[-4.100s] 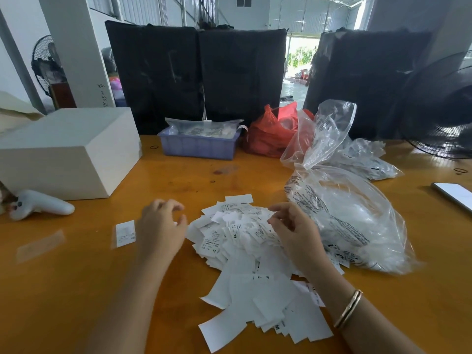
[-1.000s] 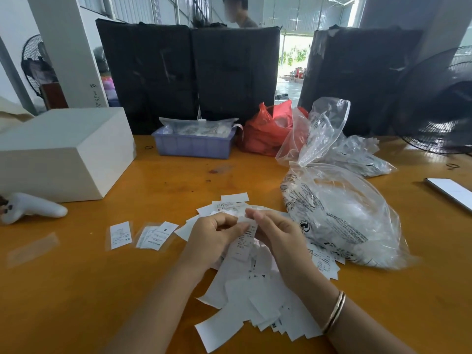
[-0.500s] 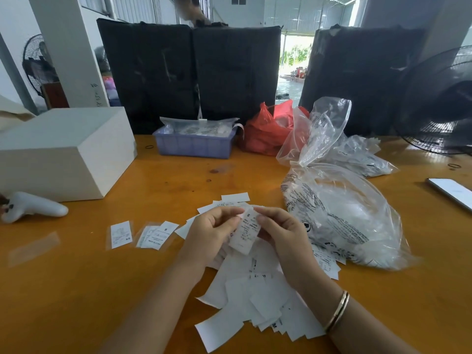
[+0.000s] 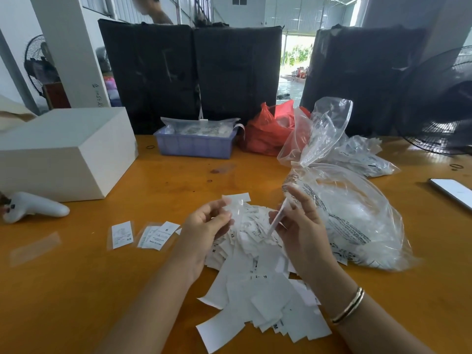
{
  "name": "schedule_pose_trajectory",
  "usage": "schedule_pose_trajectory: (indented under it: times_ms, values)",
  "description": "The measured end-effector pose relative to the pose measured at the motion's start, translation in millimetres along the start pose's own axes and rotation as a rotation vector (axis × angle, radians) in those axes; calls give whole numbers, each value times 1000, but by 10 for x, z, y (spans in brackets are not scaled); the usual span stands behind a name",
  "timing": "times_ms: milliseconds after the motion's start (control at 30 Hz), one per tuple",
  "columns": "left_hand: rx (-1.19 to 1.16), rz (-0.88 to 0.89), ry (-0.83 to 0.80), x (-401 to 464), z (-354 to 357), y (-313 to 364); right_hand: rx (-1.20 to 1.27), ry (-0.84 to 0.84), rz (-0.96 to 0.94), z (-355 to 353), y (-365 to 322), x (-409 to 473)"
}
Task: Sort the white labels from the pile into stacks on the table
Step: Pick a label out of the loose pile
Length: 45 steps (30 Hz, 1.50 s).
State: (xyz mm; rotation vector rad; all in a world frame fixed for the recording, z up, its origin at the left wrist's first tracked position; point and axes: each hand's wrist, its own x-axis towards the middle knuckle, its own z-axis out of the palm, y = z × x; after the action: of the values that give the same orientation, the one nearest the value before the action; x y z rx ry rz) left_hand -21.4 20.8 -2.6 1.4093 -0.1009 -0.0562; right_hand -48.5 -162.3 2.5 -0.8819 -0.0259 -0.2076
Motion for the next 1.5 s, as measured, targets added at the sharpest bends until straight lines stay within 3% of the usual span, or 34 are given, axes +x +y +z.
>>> schedule_pose_trajectory:
  times_ms: [300, 467, 567, 700, 800, 933, 1033, 1133, 1333, 1500]
  values:
    - [-68, -36, 34, -24, 60, 51, 13, -36, 11, 75, -3, -32]
    - [88, 42, 66, -64, 64, 70, -191, -68, -34, 44, -13, -48]
    - [320, 245, 158, -86, 84, 73, -375, -99, -70, 45, 0, -71]
    - [845, 813, 230, -125, 109, 10, -785, -157, -149, 116, 62, -142]
    - [1016, 970, 219, -139, 153, -24, -986, -181, -245, 180, 102, -172]
    - [1085, 909, 22, -133, 145, -26, -1072, -121, -309, 207, 152, -156]
    - [907, 751, -95, -177, 146, -18, -1008, -49, -204, 174, 138, -115]
    - [771, 657, -66, -169, 134, 1, -905, -53, -102, 174, 86, -112]
    - [983, 735, -44, -132, 135, 8, -818, -177, -9, 193, 71, -157]
    - [791, 570, -17, -125, 138, 2, -716, -115, 16, 164, 87, -118]
